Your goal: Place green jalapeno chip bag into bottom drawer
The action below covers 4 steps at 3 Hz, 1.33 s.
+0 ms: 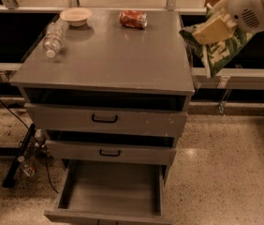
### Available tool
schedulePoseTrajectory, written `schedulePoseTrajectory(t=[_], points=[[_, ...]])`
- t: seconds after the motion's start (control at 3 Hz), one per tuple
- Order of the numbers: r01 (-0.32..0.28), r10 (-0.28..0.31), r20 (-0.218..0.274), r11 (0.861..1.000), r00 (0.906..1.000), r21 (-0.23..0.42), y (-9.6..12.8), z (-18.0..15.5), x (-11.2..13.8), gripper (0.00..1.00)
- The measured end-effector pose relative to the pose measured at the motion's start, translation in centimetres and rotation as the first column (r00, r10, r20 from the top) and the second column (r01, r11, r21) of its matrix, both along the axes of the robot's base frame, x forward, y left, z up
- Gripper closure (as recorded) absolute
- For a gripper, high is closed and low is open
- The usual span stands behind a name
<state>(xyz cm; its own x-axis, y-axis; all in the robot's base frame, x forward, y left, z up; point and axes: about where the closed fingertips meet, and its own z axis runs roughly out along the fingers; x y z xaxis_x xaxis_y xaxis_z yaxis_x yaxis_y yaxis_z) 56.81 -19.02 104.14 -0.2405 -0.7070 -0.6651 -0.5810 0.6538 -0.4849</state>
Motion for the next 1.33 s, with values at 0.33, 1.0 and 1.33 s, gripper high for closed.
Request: schedulePoseTrajectory(t=[0.33,1.0,1.33], points=[[-0.005,0.005,-0.073,1.0,0.9973,0.006,-0.2,-4.1,-0.6,1.0],[-0.016,0.015,-0.159,1.0,0.9872,-0.008,-0.2,-8.6,0.4,1.0],[-0.003,0.007,-0.144,1.0,0.9895,0.023,-0.8,-7.4,-2.6,1.0]])
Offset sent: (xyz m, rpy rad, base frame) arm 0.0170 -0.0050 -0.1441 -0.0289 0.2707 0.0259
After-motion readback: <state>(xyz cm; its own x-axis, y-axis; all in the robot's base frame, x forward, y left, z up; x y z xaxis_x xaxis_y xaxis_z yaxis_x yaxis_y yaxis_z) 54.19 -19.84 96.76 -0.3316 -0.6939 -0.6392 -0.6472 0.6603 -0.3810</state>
